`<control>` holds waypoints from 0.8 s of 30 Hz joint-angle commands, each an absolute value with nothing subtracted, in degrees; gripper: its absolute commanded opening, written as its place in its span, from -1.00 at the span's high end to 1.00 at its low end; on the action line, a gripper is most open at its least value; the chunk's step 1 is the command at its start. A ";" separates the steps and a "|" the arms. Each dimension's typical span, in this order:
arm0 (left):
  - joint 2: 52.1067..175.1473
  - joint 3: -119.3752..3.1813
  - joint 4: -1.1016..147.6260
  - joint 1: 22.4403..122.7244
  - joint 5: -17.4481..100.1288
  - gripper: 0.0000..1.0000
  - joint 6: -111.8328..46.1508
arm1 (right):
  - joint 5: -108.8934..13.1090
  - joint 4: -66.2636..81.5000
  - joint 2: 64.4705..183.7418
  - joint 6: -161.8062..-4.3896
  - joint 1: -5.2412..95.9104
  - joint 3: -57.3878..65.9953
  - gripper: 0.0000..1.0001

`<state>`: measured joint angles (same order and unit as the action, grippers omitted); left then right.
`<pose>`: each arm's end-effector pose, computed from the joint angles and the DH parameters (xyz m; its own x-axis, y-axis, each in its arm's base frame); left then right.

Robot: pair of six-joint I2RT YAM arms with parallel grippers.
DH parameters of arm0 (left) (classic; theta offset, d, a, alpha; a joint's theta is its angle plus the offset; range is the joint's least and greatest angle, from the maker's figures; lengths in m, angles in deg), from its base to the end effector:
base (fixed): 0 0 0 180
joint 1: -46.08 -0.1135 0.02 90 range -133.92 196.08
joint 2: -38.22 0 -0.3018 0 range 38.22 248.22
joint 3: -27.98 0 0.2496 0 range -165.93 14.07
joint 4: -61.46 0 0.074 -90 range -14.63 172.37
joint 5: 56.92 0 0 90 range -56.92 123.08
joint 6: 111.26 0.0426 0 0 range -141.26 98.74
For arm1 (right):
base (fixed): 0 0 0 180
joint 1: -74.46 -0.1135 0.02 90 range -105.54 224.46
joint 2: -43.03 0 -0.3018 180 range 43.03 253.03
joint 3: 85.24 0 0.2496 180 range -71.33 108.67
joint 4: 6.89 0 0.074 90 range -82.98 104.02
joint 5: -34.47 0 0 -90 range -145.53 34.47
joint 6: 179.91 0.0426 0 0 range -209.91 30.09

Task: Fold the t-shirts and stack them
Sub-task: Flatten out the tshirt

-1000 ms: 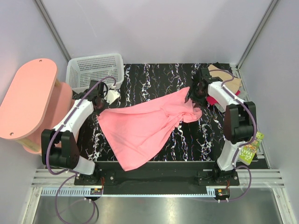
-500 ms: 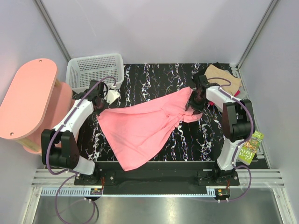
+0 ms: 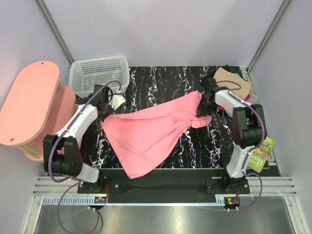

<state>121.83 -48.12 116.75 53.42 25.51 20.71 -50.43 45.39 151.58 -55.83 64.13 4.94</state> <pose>0.2854 -0.0311 0.2774 -0.6111 0.7471 -0.2615 0.6397 0.6607 0.3928 0.3844 0.0739 0.2111 -0.8851 0.4060 -0.2274 0.3482 0.9020 0.2551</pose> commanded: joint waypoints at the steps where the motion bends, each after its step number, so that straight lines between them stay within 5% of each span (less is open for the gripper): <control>1: 120.84 -48.24 115.01 53.55 25.79 1.00 20.31 | -52.98 46.04 146.83 -56.95 64.44 7.59 0.94; 11: 117.77 -54.82 115.27 53.47 20.78 1.00 22.33 | -53.69 50.61 130.60 -58.27 64.27 15.94 1.00; 24: 99.58 -77.04 125.98 53.55 17.35 1.00 14.43 | -47.63 60.98 103.07 -61.79 64.27 26.83 1.00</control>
